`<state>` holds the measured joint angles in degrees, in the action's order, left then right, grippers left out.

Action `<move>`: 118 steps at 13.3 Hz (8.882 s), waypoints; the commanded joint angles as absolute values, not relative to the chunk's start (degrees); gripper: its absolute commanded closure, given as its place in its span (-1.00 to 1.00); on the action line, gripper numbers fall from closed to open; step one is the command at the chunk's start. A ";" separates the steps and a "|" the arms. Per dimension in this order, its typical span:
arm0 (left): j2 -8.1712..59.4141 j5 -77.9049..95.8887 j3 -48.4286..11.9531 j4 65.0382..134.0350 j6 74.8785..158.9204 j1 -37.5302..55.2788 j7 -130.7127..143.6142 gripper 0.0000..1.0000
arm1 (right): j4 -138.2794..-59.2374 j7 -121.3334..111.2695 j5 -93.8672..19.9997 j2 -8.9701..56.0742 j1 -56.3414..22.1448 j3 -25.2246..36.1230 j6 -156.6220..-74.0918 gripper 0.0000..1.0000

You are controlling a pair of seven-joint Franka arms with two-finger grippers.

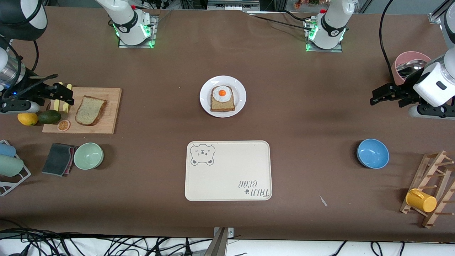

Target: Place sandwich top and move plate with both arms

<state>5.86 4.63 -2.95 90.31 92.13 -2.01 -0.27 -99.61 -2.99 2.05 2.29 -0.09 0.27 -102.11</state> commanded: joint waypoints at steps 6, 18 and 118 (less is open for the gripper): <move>6.59 5.71 -3.16 88.77 91.32 -2.46 0.00 -1.00 | -98.96 -3.16 2.37 1.67 0.44 0.09 -100.99 -1.00; 6.59 5.71 -3.16 88.77 91.32 -2.46 0.00 -1.00 | -99.05 -3.60 2.11 2.02 0.79 0.88 -100.64 -1.00; 7.65 4.31 -3.16 88.42 91.14 -3.16 -0.09 -1.00 | -109.79 22.24 22.15 22.24 -8.77 4.83 -109.88 1.00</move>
<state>7.33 4.62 -2.99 89.62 91.99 -3.08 -0.27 -112.87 21.46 22.42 21.85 -6.62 4.90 -114.22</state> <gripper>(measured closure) 0.000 0.930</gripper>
